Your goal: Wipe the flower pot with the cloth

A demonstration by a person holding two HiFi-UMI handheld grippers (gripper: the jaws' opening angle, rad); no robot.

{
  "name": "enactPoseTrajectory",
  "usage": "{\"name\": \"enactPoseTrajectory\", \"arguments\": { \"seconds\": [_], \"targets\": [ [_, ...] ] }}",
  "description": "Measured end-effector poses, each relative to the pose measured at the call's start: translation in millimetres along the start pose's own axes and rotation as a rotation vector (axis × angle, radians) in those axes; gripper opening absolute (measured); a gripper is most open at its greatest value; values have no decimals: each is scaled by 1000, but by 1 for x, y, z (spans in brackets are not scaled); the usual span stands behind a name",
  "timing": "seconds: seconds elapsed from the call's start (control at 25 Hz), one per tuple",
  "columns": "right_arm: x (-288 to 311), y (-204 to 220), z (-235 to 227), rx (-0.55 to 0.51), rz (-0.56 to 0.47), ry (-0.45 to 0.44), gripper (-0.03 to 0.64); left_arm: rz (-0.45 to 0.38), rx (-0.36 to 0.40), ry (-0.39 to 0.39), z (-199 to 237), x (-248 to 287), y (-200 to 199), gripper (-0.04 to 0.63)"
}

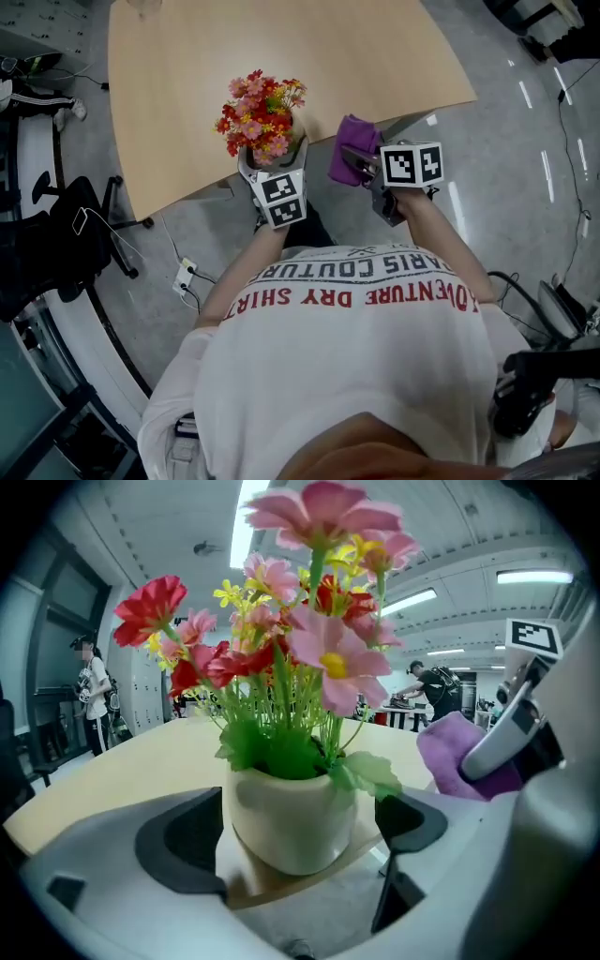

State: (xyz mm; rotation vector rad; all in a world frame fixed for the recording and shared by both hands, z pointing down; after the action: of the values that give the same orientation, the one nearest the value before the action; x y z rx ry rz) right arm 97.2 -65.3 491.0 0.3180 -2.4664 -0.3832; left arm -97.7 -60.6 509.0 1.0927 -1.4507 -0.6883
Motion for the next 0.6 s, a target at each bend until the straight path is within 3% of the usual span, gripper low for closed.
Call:
{"name": "enactPoseTrajectory", "arguments": {
  "seconds": [0.12, 0.2, 0.36, 0.6],
  "targets": [
    [-1, 1, 0, 4, -4, -2, 59, 1, -1, -18, 1, 3, -2, 508],
    [-1, 2, 3, 4, -6, -4, 59, 1, 3, -20, 3, 0, -4, 449],
    [6, -1, 16, -3, 0, -4, 59, -8, 6, -8, 14, -3, -7, 443],
    [31, -25, 20, -14, 31, -32, 59, -12, 45, 83, 30, 18, -9, 440]
  ]
}}
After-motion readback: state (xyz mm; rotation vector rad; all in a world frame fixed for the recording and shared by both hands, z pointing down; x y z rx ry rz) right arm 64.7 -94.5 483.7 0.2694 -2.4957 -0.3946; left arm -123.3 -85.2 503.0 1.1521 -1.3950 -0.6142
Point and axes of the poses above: the fingertips, and each gripper's own axes: x forward along the fingers, z to its left, y out of its underside, the point moved 6 cm from there along -x, backward along the fingers, and after that the axes turned 12 degrees about x, right-handed, at the moved point
